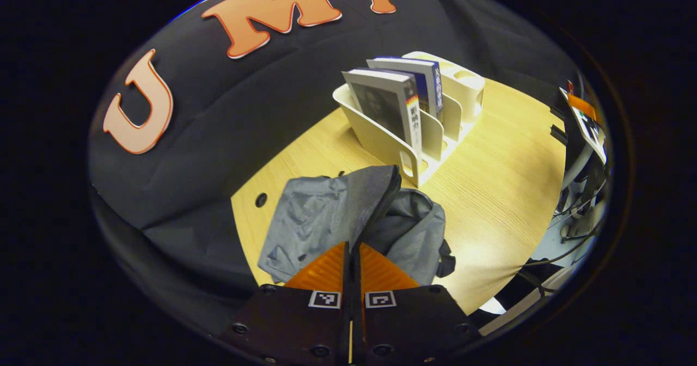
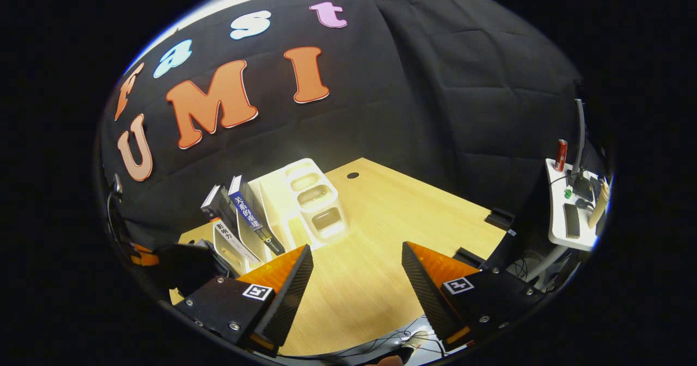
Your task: Open the schoolbag, grab two books from the bookshelf and put them into the schoolbag.
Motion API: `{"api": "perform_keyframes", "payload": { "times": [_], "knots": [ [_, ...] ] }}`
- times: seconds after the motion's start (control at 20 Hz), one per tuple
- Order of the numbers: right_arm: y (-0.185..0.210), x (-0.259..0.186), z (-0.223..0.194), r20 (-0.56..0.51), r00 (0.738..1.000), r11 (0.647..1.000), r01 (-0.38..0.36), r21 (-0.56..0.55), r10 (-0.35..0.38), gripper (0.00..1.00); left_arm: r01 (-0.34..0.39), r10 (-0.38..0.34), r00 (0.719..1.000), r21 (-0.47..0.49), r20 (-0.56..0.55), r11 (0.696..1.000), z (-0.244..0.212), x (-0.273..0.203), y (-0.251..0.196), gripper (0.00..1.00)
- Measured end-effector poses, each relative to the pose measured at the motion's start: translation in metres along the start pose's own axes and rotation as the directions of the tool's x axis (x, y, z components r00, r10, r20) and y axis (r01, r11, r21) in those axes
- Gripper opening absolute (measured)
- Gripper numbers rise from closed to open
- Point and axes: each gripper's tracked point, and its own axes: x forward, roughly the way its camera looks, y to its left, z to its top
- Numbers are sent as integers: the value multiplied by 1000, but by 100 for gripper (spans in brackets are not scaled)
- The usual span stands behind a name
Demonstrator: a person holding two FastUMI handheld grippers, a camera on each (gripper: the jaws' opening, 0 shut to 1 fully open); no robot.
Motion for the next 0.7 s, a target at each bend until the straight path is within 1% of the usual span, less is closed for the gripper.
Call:
{"api": "perform_keyframes", "payload": {
  "times": [0.1,0.25,0.4,0.5,0.6,0.7],
  "knots": [
    [4,-8,-9,-18,1000,1000,-3,-4,2,98,-11,11,1000,-4,11,1000,10,-7,19,2],
    [0,-11,-10,-37,999,1000,-13,-12,13,98,-28,28,1000,-17,-6,999,25,-16,42,2],
    [-8,-6,1,-43,998,999,-35,-32,33,98,-34,34,999,-24,-19,999,38,-24,53,2],
    [-17,1,10,-49,998,998,-46,-48,44,98,-53,53,998,-27,-26,998,46,-28,64,2],
    [-21,7,17,-56,996,995,-76,-59,73,98,-86,84,996,-57,-38,995,52,-35,76,2],
    [-28,14,22,-60,995,993,-87,-82,82,98,-106,103,994,-97,-37,990,58,-40,82,2]
  ]
}}
